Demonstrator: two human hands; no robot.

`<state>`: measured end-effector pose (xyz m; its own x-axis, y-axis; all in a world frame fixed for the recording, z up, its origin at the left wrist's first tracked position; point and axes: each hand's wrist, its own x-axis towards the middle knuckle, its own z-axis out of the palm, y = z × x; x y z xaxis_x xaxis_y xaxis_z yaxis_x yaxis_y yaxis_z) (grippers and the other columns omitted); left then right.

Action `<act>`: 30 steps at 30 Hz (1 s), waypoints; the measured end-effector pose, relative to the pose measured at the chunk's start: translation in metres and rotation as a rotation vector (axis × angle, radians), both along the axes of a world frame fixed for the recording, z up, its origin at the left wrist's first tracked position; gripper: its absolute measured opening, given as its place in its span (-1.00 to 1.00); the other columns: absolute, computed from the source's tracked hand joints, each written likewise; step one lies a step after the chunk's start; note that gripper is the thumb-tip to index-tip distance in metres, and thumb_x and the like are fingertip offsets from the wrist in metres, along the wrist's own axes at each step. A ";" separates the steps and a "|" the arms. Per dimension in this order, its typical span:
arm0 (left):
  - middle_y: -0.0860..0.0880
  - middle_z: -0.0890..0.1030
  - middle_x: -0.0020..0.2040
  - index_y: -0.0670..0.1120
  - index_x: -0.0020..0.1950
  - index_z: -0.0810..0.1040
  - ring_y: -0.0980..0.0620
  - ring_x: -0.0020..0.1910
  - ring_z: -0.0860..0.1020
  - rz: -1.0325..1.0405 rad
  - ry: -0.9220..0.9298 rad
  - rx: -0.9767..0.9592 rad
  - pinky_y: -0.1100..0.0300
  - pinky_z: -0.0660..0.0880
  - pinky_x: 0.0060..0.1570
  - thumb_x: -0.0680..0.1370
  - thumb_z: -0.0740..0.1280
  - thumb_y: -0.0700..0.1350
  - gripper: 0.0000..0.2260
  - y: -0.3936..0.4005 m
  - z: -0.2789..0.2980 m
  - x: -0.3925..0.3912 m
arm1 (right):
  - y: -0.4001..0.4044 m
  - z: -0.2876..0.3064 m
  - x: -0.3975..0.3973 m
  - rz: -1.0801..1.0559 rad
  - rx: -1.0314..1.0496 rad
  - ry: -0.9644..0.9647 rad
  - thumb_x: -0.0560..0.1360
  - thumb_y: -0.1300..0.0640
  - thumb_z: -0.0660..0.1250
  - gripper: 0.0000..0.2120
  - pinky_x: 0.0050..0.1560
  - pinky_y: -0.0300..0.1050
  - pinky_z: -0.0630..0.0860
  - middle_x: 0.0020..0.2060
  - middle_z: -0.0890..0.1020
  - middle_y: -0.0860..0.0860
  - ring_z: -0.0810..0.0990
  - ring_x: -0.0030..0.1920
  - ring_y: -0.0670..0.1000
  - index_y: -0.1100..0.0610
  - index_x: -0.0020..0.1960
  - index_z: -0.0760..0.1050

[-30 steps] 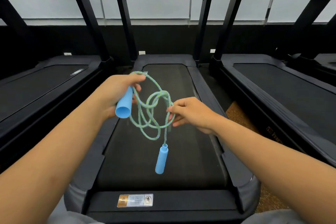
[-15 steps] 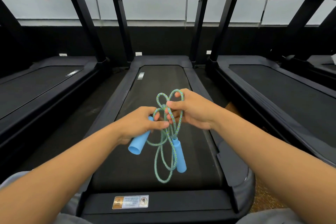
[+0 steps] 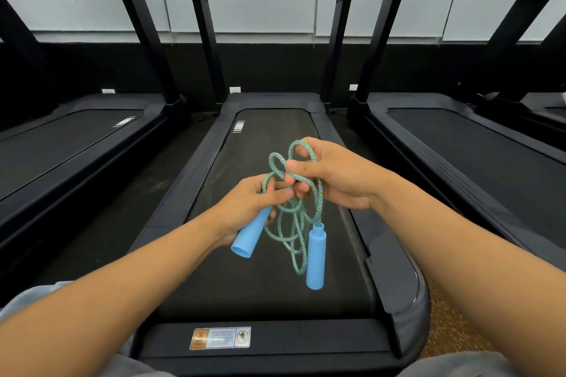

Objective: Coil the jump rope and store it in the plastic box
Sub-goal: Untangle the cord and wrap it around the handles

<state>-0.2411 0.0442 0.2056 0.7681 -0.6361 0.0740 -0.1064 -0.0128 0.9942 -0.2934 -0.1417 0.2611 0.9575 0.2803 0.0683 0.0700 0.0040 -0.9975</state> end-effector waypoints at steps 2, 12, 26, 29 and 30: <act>-0.10 0.61 -0.09 -0.37 0.14 0.51 0.06 -0.35 0.47 0.030 0.009 0.026 0.24 0.43 -0.40 0.58 0.45 -0.06 -0.62 -0.001 0.004 -0.002 | -0.003 0.001 0.001 -0.032 -0.018 -0.014 0.64 0.25 0.34 -0.74 -0.22 -0.11 0.51 -0.24 0.59 0.14 0.48 -0.42 -0.04 0.06 -0.12 0.30; -0.06 0.49 -0.34 -0.13 -0.21 0.47 0.05 -0.47 0.40 0.268 -0.045 0.037 0.23 0.36 -0.44 0.59 0.38 -0.19 -0.81 0.003 0.015 0.002 | -0.024 -0.009 0.006 -0.252 -0.707 -0.264 0.44 0.26 0.54 -0.60 -0.08 -0.01 0.54 -0.21 0.68 -0.01 0.58 -0.23 -0.06 0.04 -0.04 0.31; -0.03 0.36 -0.41 -0.05 -0.32 0.24 -0.06 -0.40 0.35 0.457 -0.439 0.427 0.01 0.36 -0.33 0.49 0.34 -0.18 -0.69 0.000 0.010 0.009 | 0.000 -0.023 0.018 -0.441 -1.256 -0.530 0.66 0.01 0.24 -0.77 -0.08 0.00 0.50 -0.19 0.59 -0.02 0.56 -0.11 0.09 0.07 -0.05 0.61; -0.05 0.49 -0.35 -0.08 -0.31 0.27 -0.23 -0.26 0.45 0.447 -0.578 0.636 -0.06 0.39 -0.29 0.45 0.29 -0.10 -0.78 -0.001 0.001 0.008 | 0.010 -0.008 0.012 -0.331 -0.713 -0.212 0.65 0.09 0.27 -0.79 -0.23 -0.23 0.49 -0.36 0.67 -0.04 0.56 -0.32 -0.09 0.12 -0.10 0.60; -0.05 0.51 -0.32 -0.07 -0.29 0.29 -0.26 -0.21 0.48 0.446 -0.633 0.705 -0.02 0.36 -0.30 0.46 0.28 -0.09 -0.80 -0.002 -0.003 0.006 | 0.013 -0.004 0.010 -0.292 -0.488 -0.076 0.65 0.12 0.26 -0.80 -0.23 -0.21 0.52 -0.39 0.66 -0.02 0.57 -0.33 -0.06 0.14 -0.09 0.58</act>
<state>-0.2347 0.0422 0.2029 0.8941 -0.3597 0.2670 -0.4478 -0.7338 0.5109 -0.2835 -0.1292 0.2571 0.9974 0.0215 0.0686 0.0704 -0.4856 -0.8714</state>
